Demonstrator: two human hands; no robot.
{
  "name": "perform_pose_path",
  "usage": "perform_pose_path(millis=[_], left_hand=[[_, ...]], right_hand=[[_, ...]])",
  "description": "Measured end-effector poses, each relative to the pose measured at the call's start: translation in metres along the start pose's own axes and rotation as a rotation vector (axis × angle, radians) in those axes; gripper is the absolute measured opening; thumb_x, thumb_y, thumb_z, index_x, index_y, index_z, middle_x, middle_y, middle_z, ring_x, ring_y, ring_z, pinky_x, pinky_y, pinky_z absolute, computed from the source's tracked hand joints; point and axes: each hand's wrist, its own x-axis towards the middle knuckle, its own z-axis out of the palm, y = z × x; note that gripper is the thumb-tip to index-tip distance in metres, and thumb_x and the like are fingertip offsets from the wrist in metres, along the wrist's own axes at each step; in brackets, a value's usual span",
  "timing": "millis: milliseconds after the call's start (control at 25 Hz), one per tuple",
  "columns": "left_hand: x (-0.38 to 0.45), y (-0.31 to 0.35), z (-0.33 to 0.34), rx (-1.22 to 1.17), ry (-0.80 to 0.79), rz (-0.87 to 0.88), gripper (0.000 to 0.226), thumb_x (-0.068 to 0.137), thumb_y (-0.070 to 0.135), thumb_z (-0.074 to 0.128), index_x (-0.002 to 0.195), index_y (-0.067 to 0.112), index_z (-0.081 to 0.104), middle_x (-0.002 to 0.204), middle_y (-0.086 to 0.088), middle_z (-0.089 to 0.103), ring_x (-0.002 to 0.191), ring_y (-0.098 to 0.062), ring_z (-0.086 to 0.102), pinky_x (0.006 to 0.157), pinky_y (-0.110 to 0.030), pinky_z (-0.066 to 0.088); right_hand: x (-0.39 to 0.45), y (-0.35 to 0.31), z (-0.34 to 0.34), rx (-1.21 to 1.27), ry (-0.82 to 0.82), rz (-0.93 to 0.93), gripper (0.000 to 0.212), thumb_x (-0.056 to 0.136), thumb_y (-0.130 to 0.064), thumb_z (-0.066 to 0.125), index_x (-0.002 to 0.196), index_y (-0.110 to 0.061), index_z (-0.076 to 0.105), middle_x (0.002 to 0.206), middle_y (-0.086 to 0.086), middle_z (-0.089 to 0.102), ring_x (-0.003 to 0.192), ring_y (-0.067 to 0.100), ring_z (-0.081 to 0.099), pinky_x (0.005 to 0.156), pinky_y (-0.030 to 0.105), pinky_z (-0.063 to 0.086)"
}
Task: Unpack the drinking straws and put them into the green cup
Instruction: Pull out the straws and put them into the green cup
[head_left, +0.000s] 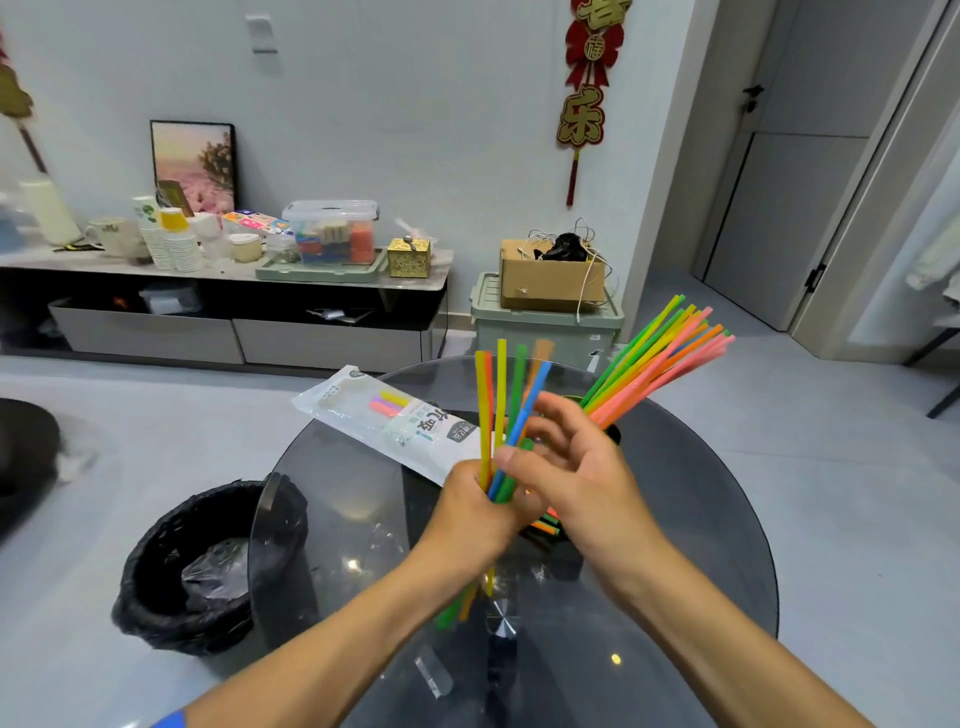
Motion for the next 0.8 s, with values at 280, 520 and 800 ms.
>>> perform_pose_path(millis=[280, 520, 800], left_hand=[[0.003, -0.006, 0.012, 0.060, 0.129, -0.130, 0.010, 0.065, 0.012, 0.059, 0.074, 0.007, 0.062, 0.055, 0.001, 0.057, 0.053, -0.012, 0.053, 0.050, -0.030, 0.042], [0.000, 0.007, 0.016, -0.009, 0.059, 0.040, 0.030, 0.073, 0.009, 0.055, 0.068, 0.030, 0.075, 0.061, 0.012, 0.071, 0.061, 0.006, 0.065, 0.055, -0.010, 0.049], [-0.014, -0.012, 0.019, 0.203, 0.086, -0.036, 0.034, 0.099, 0.013, 0.032, 0.076, 0.024, 0.054, 0.063, 0.009, 0.057, 0.053, 0.010, 0.058, 0.052, -0.008, 0.048]], right_hand=[[-0.001, 0.011, 0.007, 0.190, 0.094, 0.029, 0.041, 0.090, 0.012, 0.055, 0.120, -0.016, 0.056, 0.103, 0.009, 0.071, 0.098, 0.023, 0.071, 0.088, 0.036, 0.057], [-0.004, 0.016, 0.017, 0.040, 0.031, -0.039, 0.056, 0.084, 0.009, 0.061, 0.124, -0.029, 0.053, 0.108, 0.001, 0.074, 0.107, 0.017, 0.069, 0.102, 0.038, 0.050], [-0.015, 0.043, 0.016, -0.570, 0.018, -0.037, 0.010, 0.092, -0.025, 0.062, 0.100, -0.031, 0.063, 0.100, -0.009, 0.072, 0.096, 0.005, 0.063, 0.086, 0.027, 0.049]])
